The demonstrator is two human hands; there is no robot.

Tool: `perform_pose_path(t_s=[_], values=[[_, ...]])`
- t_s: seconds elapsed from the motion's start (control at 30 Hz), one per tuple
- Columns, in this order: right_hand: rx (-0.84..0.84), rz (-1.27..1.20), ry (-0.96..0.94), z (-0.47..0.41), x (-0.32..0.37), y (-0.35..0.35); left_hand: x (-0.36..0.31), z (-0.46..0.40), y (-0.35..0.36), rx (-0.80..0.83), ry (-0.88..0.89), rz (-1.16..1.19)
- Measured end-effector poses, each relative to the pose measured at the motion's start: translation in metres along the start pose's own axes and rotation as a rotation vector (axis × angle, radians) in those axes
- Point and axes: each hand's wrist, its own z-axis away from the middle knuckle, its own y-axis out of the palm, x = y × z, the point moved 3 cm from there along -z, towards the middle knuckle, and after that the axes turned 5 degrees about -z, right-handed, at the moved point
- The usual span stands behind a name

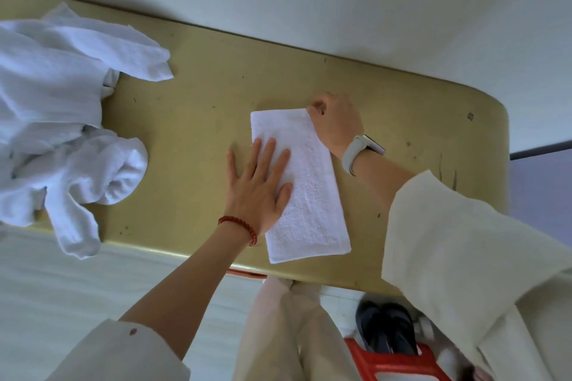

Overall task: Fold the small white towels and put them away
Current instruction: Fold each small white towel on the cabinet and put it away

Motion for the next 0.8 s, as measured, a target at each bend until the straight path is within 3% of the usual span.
perform_pose_path(t_s=[0.33, 0.57, 0.67, 0.8], values=[[0.140, 0.154, -0.019, -0.012, 0.017, -0.007, 0.003, 0.002, 0.001, -0.016, -0.014, 0.018], [0.311, 0.197, 0.064, -0.016, 0.025, -0.013, 0.004, 0.002, 0.000, -0.013, -0.014, 0.028], [0.318, 0.290, 0.051, -0.011, 0.021, -0.014, 0.003, 0.001, -0.002, 0.002, -0.020, 0.028], [0.307, 0.205, 0.055, -0.011, 0.017, -0.011, 0.002, 0.001, -0.003, 0.016, -0.014, 0.023]])
